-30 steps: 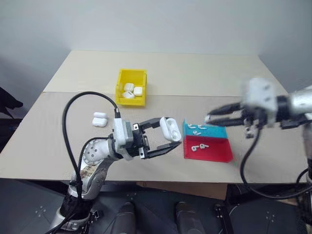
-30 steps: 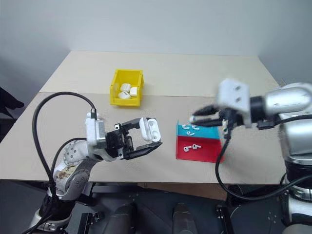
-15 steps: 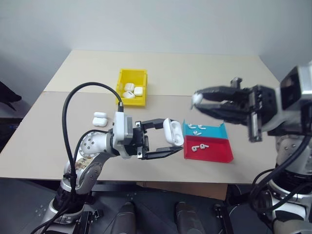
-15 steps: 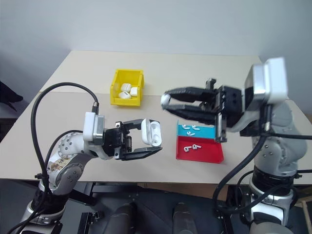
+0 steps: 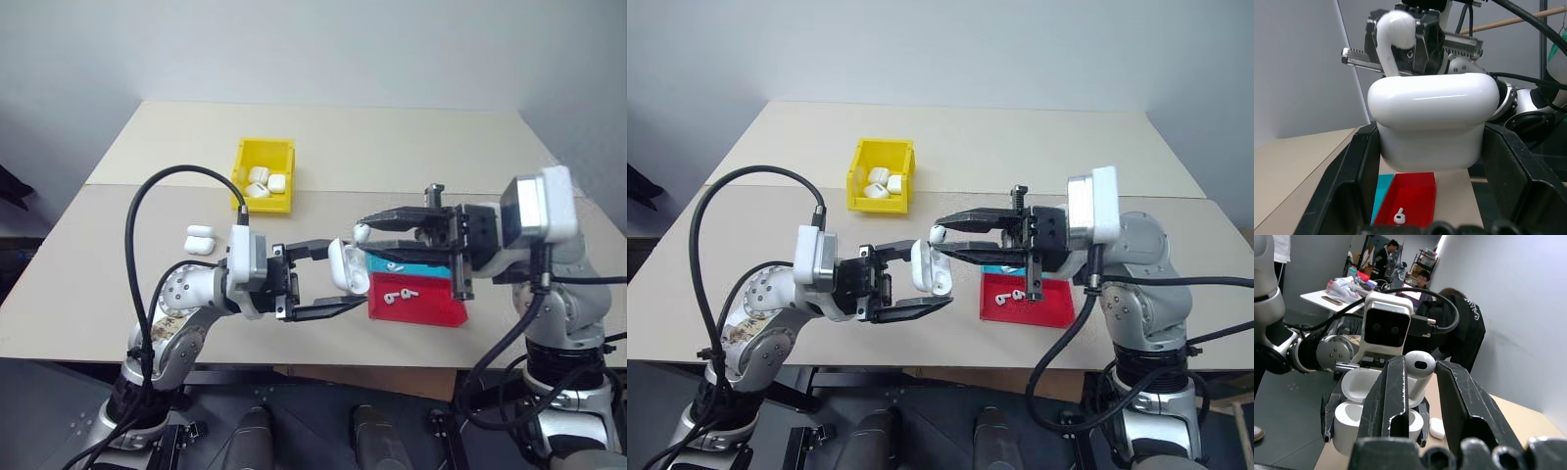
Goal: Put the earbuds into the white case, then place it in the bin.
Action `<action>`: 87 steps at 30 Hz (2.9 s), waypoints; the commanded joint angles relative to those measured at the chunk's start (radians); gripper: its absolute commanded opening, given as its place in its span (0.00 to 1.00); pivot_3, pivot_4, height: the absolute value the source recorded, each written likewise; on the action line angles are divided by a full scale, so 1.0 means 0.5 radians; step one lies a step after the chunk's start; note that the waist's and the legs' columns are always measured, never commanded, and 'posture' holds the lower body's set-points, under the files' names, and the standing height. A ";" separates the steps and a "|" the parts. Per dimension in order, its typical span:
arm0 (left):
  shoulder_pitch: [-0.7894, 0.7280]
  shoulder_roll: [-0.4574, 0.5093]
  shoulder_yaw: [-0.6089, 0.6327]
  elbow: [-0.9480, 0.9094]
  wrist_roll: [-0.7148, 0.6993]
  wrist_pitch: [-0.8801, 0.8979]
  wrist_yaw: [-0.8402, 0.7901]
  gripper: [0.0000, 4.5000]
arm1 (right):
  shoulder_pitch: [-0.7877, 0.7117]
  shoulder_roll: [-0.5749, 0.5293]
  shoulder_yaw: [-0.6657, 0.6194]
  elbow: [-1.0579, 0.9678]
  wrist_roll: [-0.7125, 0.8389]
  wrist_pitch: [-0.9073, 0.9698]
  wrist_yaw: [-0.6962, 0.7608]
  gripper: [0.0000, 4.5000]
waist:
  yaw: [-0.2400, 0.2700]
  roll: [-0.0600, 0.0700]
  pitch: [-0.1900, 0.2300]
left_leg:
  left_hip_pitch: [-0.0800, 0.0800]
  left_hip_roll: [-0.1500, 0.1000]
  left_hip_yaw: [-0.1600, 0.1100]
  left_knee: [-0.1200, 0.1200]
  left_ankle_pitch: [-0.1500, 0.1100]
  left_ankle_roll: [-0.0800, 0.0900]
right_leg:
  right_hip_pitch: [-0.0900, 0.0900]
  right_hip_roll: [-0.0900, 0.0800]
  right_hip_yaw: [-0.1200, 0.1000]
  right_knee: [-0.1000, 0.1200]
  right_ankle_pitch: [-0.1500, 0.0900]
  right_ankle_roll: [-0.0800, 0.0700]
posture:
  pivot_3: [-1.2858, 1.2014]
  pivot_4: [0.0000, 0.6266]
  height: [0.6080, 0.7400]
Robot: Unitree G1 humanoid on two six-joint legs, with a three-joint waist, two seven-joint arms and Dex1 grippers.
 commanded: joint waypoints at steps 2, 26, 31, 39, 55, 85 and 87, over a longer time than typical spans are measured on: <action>-0.038 0.004 0.035 -0.073 0.000 -0.024 0.005 0.62 | 0.011 -0.012 0.044 0.020 -0.051 -0.117 0.039 0.15 | 0.000 0.000 0.000 | 0.000 0.000 0.000 -0.001 0.000 0.000 | 0.000 0.000 -0.001 0.000 0.000 -0.001 | 0.52 0.24 1.00; 0.028 -0.006 0.008 0.045 0.191 -0.145 -0.040 0.62 | -0.001 -0.232 -0.075 0.117 0.010 -0.217 0.152 0.60 | 0.001 0.001 0.001 | -0.001 0.000 -0.001 -0.001 0.000 0.000 | 0.000 0.000 -0.002 -0.001 -0.001 -0.002 | 0.52 0.24 1.00; 0.133 0.063 -0.005 0.162 0.365 -0.312 -0.097 0.62 | -0.238 -0.566 -0.044 0.476 -0.220 -0.050 0.129 0.60 | -0.003 0.001 0.001 | 0.000 0.000 -0.001 0.000 0.000 0.000 | -0.001 -0.001 -0.002 -0.002 -0.001 -0.002 | 0.52 0.24 1.00; 0.204 0.095 0.006 0.191 0.482 -0.401 -0.066 0.62 | -0.788 -0.760 0.744 1.183 -1.268 0.022 0.104 0.60 | -0.021 0.001 0.001 | -0.006 0.000 0.004 -0.003 -0.001 -0.001 | -0.011 -0.007 -0.004 -0.007 -0.001 -0.003 | 0.52 0.24 1.00; 0.271 0.102 -0.007 0.165 0.568 -0.418 0.023 0.62 | -1.306 -0.296 1.232 2.290 -2.018 -0.334 0.145 0.60 | 0.002 0.007 0.005 | -0.029 0.001 0.001 -0.004 0.010 0.016 | -0.032 -0.002 -0.007 0.003 -0.002 -0.002 | 0.52 0.24 1.00; 0.323 0.089 -0.019 0.141 0.588 -0.428 0.077 0.62 | -1.356 -0.111 1.187 2.644 -2.180 -0.498 0.133 0.41 | -0.005 0.009 0.006 | -0.018 0.001 0.000 -0.002 0.012 0.012 | -0.030 0.000 -0.006 0.024 -0.003 -0.004 | 0.52 0.24 1.00; 0.324 0.093 -0.018 0.137 0.586 -0.421 0.077 0.62 | -1.353 -0.115 1.190 2.645 -2.182 -0.512 0.135 0.41 | -0.005 0.009 0.006 | -0.016 0.001 0.000 -0.002 0.012 0.012 | -0.030 0.000 -0.006 0.029 -0.005 -0.006 | 0.52 0.24 1.00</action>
